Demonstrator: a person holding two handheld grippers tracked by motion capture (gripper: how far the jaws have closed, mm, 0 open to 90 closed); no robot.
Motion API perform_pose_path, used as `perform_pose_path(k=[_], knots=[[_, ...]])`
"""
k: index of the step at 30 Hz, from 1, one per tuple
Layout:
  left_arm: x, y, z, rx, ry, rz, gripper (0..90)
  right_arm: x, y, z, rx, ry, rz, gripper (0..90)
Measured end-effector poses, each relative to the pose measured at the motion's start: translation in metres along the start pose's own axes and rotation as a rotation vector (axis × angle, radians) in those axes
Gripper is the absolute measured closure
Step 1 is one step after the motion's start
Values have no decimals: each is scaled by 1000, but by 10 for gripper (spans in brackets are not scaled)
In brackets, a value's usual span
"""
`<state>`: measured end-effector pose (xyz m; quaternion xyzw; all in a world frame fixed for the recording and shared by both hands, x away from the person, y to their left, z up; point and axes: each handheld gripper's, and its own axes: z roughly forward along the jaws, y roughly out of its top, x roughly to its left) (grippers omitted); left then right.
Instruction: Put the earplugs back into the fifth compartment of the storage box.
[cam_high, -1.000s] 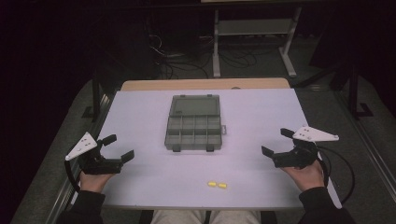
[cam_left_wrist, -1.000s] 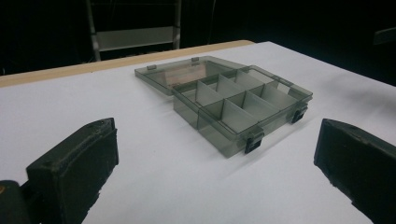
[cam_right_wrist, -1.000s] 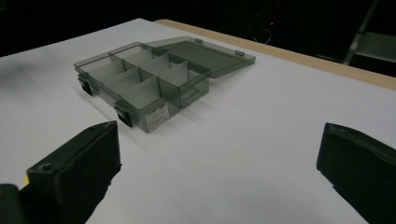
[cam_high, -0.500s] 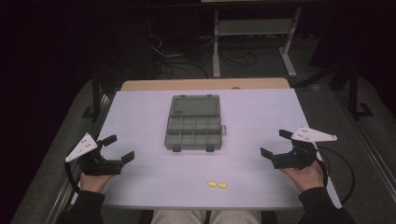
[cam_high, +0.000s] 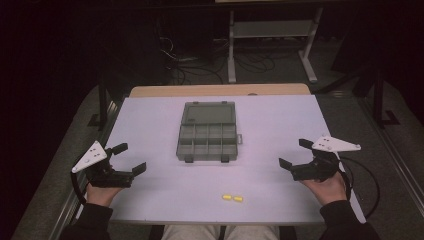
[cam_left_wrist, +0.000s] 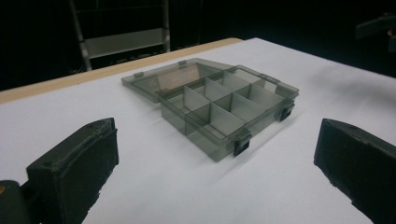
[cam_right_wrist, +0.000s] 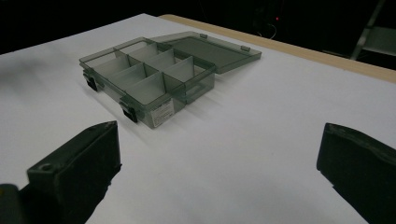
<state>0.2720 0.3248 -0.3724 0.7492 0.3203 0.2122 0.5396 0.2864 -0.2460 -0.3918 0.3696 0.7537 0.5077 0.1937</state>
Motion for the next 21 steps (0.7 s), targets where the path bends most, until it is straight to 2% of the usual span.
perform_pose_path(k=[7,16,21], knots=[[-11,13,11,60,-50,73,0,1,1,-2,-4,3,-3,0],[-22,23,28,108,-109,125,0,3,1,-1,0,10,-9,0],[-32,34,40,127,-150,161,0,4,1,-1,5,16,-13,0]])
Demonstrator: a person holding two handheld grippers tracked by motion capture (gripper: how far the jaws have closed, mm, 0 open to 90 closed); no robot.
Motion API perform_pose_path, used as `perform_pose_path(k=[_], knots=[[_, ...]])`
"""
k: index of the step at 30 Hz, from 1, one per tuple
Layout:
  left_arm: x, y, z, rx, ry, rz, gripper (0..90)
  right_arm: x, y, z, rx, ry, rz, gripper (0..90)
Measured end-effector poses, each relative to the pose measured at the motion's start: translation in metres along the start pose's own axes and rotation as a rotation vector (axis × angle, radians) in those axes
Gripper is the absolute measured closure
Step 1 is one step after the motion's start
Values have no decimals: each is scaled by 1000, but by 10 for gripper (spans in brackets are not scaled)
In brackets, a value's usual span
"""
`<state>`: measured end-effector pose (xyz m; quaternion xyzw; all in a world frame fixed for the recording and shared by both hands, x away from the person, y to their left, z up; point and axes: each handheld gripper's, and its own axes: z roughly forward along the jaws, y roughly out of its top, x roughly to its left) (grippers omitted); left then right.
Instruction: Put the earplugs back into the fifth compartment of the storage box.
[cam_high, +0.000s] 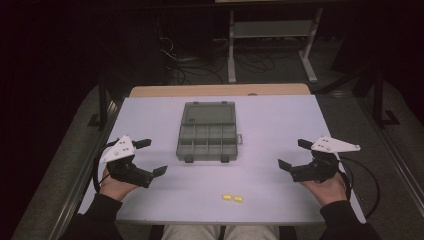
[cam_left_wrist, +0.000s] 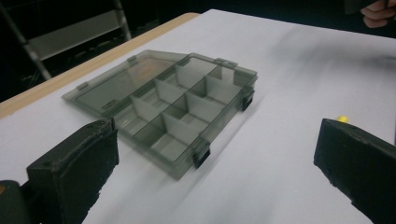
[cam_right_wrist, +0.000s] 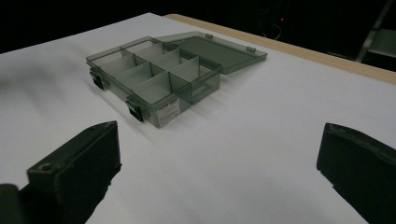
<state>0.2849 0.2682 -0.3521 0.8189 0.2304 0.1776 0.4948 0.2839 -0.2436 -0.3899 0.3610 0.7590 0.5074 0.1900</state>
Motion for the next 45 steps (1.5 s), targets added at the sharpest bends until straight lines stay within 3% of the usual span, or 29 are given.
perform_pose_path(k=[10,24,28,34,45], knots=[[-14,23,27,57,-71,75,0,2,1,1,3,13,-11,0],[-27,35,64,140,-159,138,0,5,1,3,14,25,-26,0],[-31,37,75,155,-194,147,0,6,1,3,17,29,-28,0],[-40,34,96,217,-251,170,0,5,1,4,25,30,-27,0],[-64,32,127,274,-364,220,13,6,1,5,29,34,-30,0]])
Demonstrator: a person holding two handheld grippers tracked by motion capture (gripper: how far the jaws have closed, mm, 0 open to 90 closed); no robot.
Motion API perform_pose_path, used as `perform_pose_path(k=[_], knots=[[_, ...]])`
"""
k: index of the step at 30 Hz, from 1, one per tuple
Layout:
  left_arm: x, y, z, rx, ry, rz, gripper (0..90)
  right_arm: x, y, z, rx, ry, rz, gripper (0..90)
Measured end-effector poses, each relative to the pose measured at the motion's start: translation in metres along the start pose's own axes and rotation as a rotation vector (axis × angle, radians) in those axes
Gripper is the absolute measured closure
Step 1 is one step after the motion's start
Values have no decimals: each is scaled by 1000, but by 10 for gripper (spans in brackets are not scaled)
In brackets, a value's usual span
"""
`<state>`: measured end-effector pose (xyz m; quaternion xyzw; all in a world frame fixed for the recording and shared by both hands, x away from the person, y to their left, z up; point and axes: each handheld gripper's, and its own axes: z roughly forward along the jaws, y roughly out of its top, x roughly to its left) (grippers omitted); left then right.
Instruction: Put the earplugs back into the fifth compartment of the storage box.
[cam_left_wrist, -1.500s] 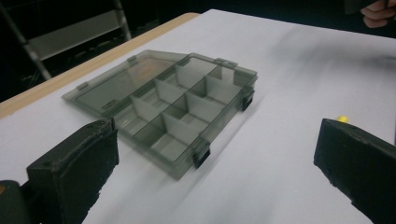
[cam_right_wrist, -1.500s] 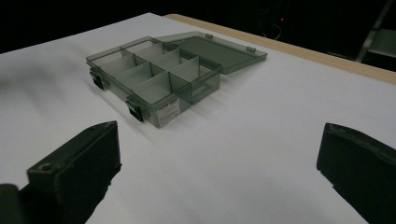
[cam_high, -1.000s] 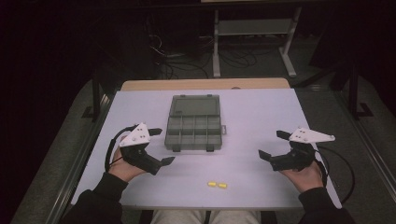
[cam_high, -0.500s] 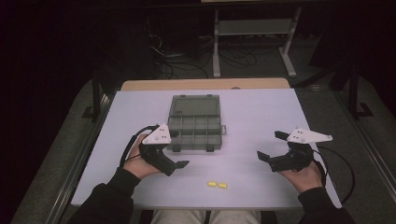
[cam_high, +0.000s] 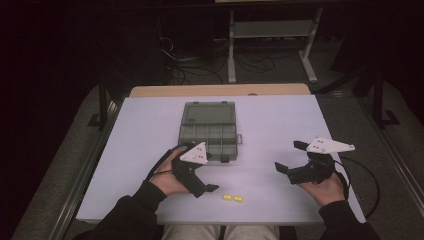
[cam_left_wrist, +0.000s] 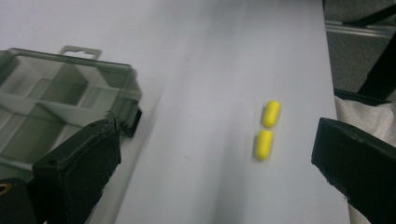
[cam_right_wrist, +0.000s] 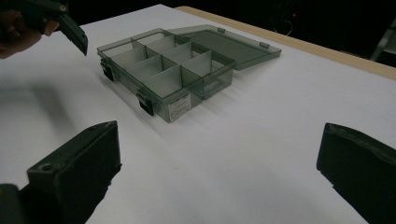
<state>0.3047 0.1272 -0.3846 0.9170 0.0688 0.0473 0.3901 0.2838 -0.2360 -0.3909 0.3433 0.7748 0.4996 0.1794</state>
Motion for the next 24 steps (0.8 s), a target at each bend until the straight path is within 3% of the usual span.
perform_pose_path(k=[8,11,24], knots=[[-9,4,21,54,-40,42,15,1,0,1,2,3,-5,0],[-13,4,27,55,-51,70,69,1,0,1,3,3,-6,0],[-22,2,50,111,-119,108,139,2,0,2,6,-2,-15,0]])
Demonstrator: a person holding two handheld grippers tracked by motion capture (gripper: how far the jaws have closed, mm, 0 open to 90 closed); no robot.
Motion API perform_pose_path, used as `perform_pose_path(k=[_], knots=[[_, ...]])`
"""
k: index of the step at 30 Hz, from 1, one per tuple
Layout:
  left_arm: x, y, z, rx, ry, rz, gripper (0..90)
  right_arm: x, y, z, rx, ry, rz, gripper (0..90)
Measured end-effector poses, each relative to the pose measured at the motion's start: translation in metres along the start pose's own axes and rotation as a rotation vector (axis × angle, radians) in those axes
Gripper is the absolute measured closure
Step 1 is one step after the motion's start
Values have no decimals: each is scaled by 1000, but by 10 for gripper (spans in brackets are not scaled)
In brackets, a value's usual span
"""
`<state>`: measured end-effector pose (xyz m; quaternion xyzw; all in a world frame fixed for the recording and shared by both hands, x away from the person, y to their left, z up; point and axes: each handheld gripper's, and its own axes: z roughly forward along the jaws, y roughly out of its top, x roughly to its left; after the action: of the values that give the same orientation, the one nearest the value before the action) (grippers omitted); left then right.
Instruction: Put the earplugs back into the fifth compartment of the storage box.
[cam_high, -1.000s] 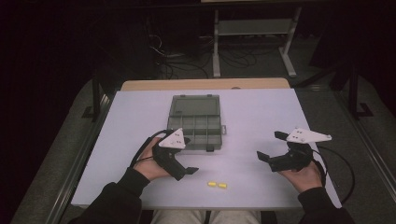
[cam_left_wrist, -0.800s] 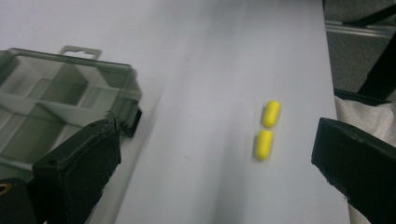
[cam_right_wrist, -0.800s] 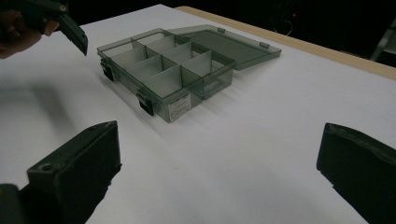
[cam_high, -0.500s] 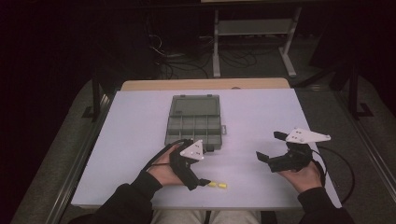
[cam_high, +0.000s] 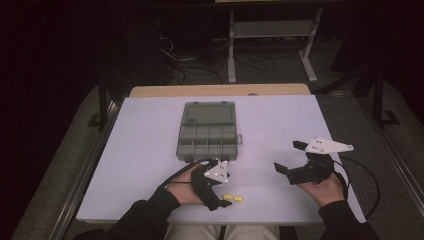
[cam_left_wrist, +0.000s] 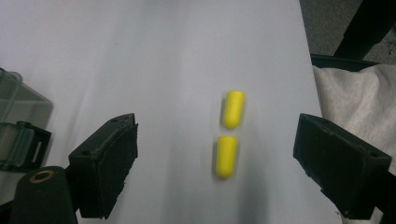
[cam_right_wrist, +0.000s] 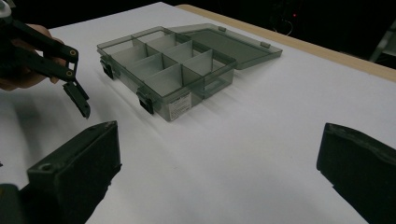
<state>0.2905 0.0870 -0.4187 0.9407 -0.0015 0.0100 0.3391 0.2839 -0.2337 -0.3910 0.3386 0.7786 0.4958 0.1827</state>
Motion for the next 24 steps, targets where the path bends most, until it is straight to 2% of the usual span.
perform_pose_path(k=[8,11,14,20,24], knots=[[-3,-1,10,24,-26,17,212,0,0,1,8,2,-5,0],[-5,-1,11,33,-10,48,277,0,0,1,14,5,-4,0],[-6,-1,12,43,-18,59,350,0,0,2,16,6,-4,0],[-3,-3,14,64,-49,36,513,1,0,3,27,9,-5,0],[-2,-3,14,71,-53,30,612,1,-1,3,32,13,-7,0]])
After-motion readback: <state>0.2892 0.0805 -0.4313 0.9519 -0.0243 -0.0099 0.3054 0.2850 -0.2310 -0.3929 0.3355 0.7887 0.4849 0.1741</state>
